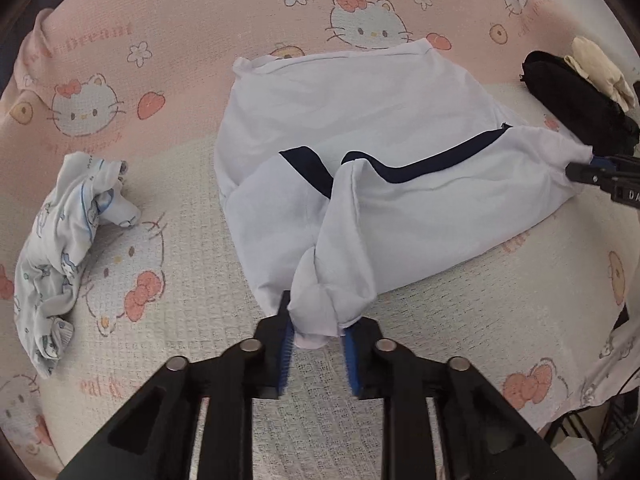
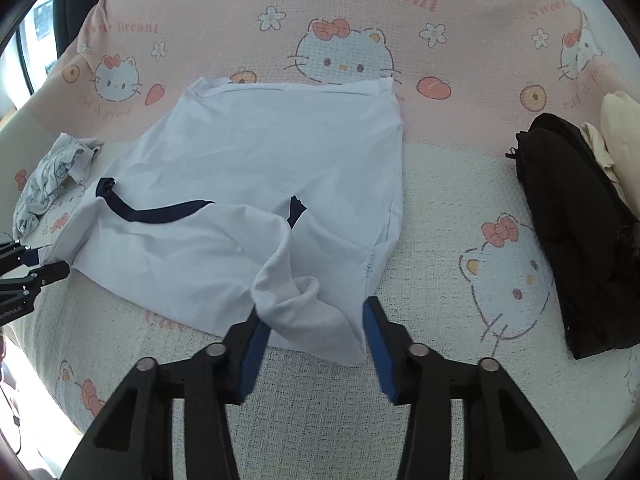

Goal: Fold clothes

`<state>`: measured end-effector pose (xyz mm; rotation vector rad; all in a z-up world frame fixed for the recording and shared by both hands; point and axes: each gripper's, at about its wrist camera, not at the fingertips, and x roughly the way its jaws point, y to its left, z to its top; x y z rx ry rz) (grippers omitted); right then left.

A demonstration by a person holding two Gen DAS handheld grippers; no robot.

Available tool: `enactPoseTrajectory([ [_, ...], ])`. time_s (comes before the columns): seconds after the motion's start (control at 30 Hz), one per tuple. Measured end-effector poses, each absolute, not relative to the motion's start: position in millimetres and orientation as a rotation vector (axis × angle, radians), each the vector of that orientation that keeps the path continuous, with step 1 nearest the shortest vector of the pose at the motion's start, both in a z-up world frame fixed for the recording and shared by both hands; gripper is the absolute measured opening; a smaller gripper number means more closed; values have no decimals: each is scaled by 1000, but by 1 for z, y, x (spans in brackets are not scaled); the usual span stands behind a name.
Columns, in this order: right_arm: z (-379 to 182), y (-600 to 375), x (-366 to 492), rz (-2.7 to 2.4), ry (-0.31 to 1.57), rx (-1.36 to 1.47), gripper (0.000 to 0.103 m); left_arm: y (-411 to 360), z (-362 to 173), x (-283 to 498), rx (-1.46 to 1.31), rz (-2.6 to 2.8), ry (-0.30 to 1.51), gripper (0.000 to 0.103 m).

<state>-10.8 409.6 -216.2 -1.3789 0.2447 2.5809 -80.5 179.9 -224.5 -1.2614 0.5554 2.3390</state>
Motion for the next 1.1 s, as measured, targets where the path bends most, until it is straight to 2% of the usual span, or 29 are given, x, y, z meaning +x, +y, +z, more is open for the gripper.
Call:
enactPoseTrajectory([
  [0.03, -218, 413, -11, 2569, 267, -1390, 18, 179, -224, -82, -1262, 2343, 569, 16],
  [0.1, -221, 421, -12, 2548, 324, -1403, 15, 175, -221, -91, -1285, 2335, 536, 16],
  [0.27, -225, 441, -13, 2523, 514, -1375, 14, 156, -215, -113, -1352, 2334, 389, 16],
  [0.37, -229, 452, -18, 2488, 566, -1365, 14, 149, -219, -131, -1396, 2331, 331, 16],
  [0.5, -238, 465, -24, 2425, 654, -1377, 14, 129, -233, -148, -1486, 2312, 90, 16],
  [0.6, -241, 464, -28, 2407, 627, -1385, 14, 116, -242, -154, -1527, 2295, -69, 18],
  [0.73, -244, 461, -33, 2392, 577, -1393, 14, 120, -242, -150, -1523, 2303, -63, 19],
  [0.8, -245, 463, -33, 2396, 605, -1389, 14, 124, -240, -149, -1524, 2311, -29, 19],
  [0.83, -245, 464, -31, 2396, 630, -1387, 14, 121, -239, -152, -1535, 2303, -75, 19],
  [0.9, -243, 468, -27, 2393, 688, -1386, 17, 115, -238, -157, -1556, 2286, -168, 19],
  [1.03, -231, 471, -19, 2337, 710, -1404, 36, 89, -220, -150, -1554, 2273, -461, 21],
  [1.07, -227, 472, -14, 2327, 709, -1394, 37, 84, -214, -146, -1531, 2272, -520, 30],
  [1.1, -223, 473, -8, 2323, 728, -1372, 40, 78, -209, -141, -1507, 2270, -579, 51],
])
